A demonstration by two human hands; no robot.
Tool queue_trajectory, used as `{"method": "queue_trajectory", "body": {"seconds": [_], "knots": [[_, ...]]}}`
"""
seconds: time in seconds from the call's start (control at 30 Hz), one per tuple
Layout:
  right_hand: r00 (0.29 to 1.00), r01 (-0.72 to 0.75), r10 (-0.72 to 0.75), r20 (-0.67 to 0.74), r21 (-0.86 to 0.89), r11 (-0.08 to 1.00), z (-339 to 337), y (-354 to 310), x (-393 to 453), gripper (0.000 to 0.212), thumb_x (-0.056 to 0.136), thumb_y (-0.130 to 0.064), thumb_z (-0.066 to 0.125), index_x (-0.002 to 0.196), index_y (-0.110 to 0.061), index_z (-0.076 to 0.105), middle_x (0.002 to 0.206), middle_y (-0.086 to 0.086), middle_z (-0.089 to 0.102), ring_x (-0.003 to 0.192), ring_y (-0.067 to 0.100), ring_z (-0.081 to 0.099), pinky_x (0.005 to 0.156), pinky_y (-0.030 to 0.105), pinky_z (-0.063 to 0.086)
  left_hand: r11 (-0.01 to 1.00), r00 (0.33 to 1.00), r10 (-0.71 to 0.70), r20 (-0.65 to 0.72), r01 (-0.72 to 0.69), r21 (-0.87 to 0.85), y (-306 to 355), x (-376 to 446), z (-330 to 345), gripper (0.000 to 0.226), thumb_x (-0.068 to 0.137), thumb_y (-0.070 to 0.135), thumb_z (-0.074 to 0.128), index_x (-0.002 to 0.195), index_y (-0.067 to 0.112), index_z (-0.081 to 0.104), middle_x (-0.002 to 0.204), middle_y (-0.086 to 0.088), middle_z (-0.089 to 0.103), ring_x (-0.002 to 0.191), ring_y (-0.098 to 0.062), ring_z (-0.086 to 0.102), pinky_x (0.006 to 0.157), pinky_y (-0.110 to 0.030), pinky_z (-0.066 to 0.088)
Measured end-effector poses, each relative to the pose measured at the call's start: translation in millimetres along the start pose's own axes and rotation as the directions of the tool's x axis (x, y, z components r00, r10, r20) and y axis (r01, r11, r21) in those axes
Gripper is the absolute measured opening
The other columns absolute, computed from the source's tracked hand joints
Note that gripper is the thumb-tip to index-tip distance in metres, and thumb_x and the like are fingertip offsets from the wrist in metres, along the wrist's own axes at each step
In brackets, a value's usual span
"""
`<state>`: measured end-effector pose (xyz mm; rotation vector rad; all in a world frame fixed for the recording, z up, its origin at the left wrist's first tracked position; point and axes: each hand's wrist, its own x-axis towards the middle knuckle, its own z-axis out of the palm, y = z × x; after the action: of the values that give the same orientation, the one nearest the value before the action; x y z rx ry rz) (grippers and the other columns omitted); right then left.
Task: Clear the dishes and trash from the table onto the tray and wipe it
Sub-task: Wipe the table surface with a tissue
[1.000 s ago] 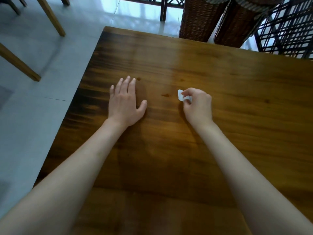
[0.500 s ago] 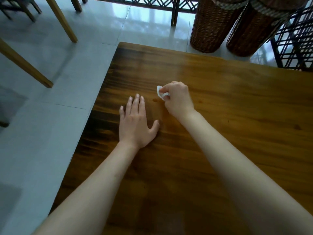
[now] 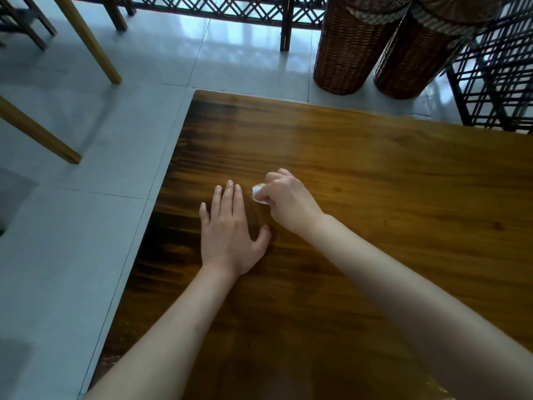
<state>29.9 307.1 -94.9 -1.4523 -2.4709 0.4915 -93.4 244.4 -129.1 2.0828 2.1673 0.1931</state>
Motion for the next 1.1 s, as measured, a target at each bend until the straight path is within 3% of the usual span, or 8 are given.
{"method": "queue_trajectory", "body": {"seconds": [0.13,0.23,0.4,0.5,0.7,0.9,1.1], "knots": [[0.995,-0.102,0.101,0.017,0.076,0.992,-21.5,21.7,-21.0,0.023,0.081,0.005,0.060,0.091,-0.009,0.074,0.089,0.001,0.063,0.089,0.016,0.057,0.080,0.024,0.047,0.999,1.000,0.001,0.011,-0.002,0.034,1.6,-1.5,-0.8,0.086,0.082,0.065,0.031,0.149,0.013,0.017,0.156,-0.006,0.018,0.144,-0.024,0.010,0.112,-0.045,0.005],[0.942,-0.272,0.298,-0.157,0.165,0.948,-42.7,49.7,-21.1,0.022,0.081,0.006,0.062,0.093,-0.008,0.073,0.097,0.007,0.068,0.089,0.014,0.059,0.077,0.017,0.042,0.999,1.000,0.003,-0.001,-0.003,0.033,0.7,0.5,-0.7,0.087,0.081,0.066,0.031,0.148,0.013,0.018,0.156,-0.006,0.019,0.144,-0.024,0.012,0.112,-0.045,0.005],[0.852,-0.426,0.440,-0.282,0.114,0.898,-50.6,80.2,-10.4,0.021,0.085,0.001,0.061,0.102,-0.008,0.071,0.108,0.011,0.067,0.101,0.022,0.061,0.088,0.027,0.049,1.000,1.000,0.007,-0.004,-0.007,0.028,0.4,-0.1,0.4,0.086,0.081,0.065,0.035,0.148,0.013,0.020,0.155,-0.006,0.020,0.144,-0.025,0.012,0.112,-0.045,0.006],[0.822,-0.495,0.493,-0.286,0.072,0.866,-47.8,95.1,-9.9,0.021,0.087,0.000,0.059,0.101,-0.008,0.071,0.107,0.011,0.068,0.099,0.024,0.061,0.086,0.030,0.048,1.000,1.000,0.006,-0.009,-0.006,0.021,1.0,1.0,0.7,0.087,0.081,0.065,0.036,0.148,0.013,0.021,0.155,-0.007,0.021,0.144,-0.025,0.013,0.112,-0.045,0.009],[0.805,-0.518,0.508,-0.307,0.055,0.853,-38.1,92.2,-12.2,0.020,0.086,0.002,0.060,0.099,-0.006,0.072,0.106,0.013,0.067,0.099,0.026,0.061,0.084,0.029,0.047,1.000,1.000,0.005,-0.014,-0.005,0.026,0.4,0.1,0.9,0.087,0.080,0.066,0.035,0.147,0.012,0.024,0.154,-0.008,0.024,0.143,-0.026,0.016,0.112,-0.046,0.011],[0.879,-0.419,0.409,-0.245,0.012,0.908,-24.3,64.5,-34.9,0.021,0.086,0.001,0.059,0.100,-0.007,0.072,0.095,0.012,0.066,0.092,0.024,0.056,0.078,0.029,0.046,0.999,1.000,0.006,-0.016,-0.006,0.038,0.4,1.3,1.9,0.086,0.081,0.064,0.042,0.147,0.012,0.024,0.154,-0.008,0.024,0.143,-0.027,0.017,0.111,-0.047,0.011],[0.954,-0.246,0.245,-0.174,0.017,0.969,-7.7,24.7,-70.4,0.026,0.082,0.008,0.056,0.095,-0.008,0.073,0.081,0.008,0.063,0.079,0.019,0.050,0.065,0.022,0.033,0.999,1.000,-0.002,-0.012,0.003,0.044,1.4,0.1,0.7,0.085,0.082,0.061,0.046,0.147,0.011,0.024,0.154,-0.008,0.024,0.143,-0.027,0.017,0.112,-0.048,0.012]]}}
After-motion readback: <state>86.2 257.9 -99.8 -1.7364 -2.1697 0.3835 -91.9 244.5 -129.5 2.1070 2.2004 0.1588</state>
